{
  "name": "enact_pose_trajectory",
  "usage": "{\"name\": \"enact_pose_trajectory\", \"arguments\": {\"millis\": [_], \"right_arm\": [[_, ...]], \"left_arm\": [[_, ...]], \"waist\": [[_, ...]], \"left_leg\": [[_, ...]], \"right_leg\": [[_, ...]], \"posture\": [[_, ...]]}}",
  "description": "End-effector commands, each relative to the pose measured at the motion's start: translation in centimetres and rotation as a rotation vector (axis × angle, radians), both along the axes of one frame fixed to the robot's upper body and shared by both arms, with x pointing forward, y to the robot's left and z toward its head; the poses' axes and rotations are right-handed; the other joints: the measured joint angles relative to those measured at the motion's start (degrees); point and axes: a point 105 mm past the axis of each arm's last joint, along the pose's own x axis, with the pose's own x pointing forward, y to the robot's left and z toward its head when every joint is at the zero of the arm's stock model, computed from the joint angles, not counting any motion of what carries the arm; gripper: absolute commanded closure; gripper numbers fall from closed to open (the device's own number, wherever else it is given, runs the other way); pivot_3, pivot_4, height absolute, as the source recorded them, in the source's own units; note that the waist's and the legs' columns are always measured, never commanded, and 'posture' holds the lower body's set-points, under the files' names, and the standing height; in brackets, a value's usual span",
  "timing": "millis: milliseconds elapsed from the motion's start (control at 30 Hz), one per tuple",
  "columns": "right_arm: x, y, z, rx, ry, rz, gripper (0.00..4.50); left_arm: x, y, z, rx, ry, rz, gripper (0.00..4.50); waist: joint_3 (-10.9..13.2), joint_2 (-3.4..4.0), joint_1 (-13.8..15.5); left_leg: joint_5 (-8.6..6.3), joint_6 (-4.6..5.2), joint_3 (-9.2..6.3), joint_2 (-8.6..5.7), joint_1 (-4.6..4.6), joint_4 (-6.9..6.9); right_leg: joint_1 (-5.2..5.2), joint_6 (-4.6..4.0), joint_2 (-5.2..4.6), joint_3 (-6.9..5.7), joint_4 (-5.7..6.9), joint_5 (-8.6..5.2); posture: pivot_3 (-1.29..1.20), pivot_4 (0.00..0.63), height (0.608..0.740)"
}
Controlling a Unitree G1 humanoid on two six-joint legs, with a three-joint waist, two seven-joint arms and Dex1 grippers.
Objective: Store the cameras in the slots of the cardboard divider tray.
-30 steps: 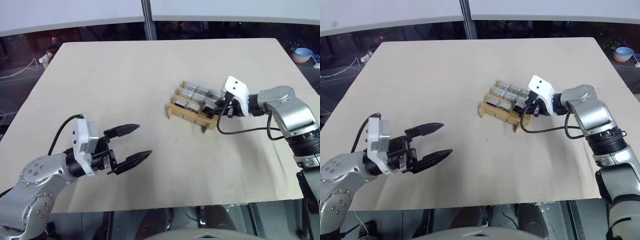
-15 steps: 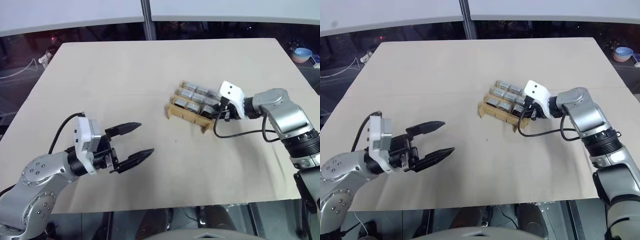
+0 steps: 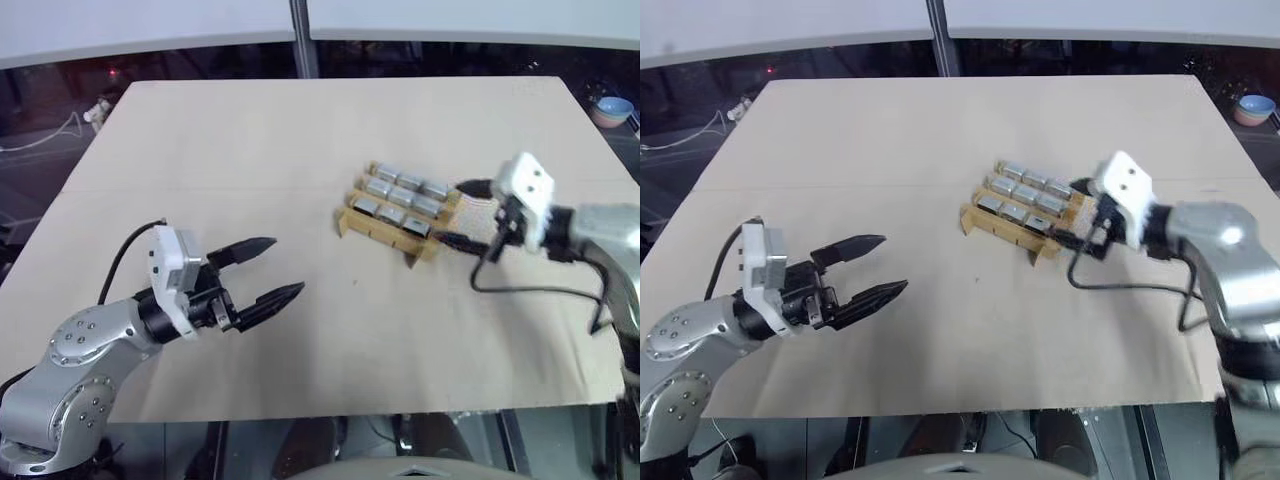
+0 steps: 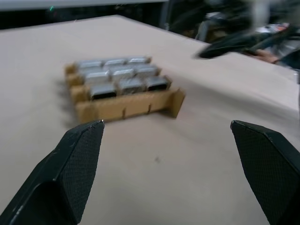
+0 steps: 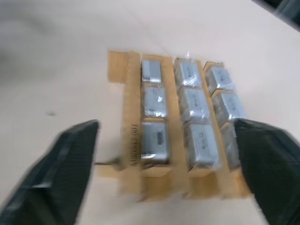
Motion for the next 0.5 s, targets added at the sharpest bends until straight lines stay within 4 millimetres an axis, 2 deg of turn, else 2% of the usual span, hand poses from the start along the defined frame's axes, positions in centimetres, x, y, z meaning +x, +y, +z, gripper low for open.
{"name": "enact_pose_trajectory", "arguments": {"millis": [33,133,233,367,500], "right_arm": [[-3.7,-0.9,-1.3,0.052,-0.053,-0.092,0.01],[-5.8,-2.7,-3.8,0.057,-0.033,-0.199,0.01],[-7.2,-4.0,-4.8,0.075,0.001,-0.266,0.01],[-7.5,-5.1,-5.2,0.063,-0.009,-0.304,0.01],[-7.7,-6.1,-5.8,0.062,0.002,-0.309,0.01]], "left_arm": [[0.4,2.0,-0.4,0.044,-0.04,0.098,0.0],[0.0,3.3,-1.3,0.073,-0.018,0.145,0.0],[-0.5,4.2,-1.5,0.129,-0.04,0.191,0.0],[-0.7,4.9,-1.7,0.131,-0.023,0.228,0.0],[-0.8,5.0,-1.5,0.131,-0.014,0.24,0.0]], "waist": [[-0.02,-0.03,0.43],[0.0,0.0,0.4],[0.0,0.0,0.08],[0.02,-0.03,0.17],[0.02,-0.03,0.4]], "left_leg": [[0.0,0.0,0.01,0.0,0.03,0.0],[0.0,0.0,0.08,0.0,0.1,0.0],[-0.02,0.01,0.15,0.0,0.5,0.01],[-0.19,0.25,0.14,0.05,1.38,-0.13],[-0.1,0.1,0.1,0.06,1.36,-0.14]], "right_leg": [[0.01,0.0,0.0,0.02,0.02,0.0],[0.08,0.01,0.0,0.09,0.05,0.0],[0.48,0.02,0.0,0.14,0.03,0.0],[1.28,0.03,0.0,0.13,-0.01,-0.03],[1.28,0.02,0.01,0.06,-0.04,-0.03]], "posture": [[0.0,0.15,0.74],[0.0,0.15,0.74],[0.0,0.15,0.74],[0.0,0.15,0.74],[0.0,0.15,0.74]]}}
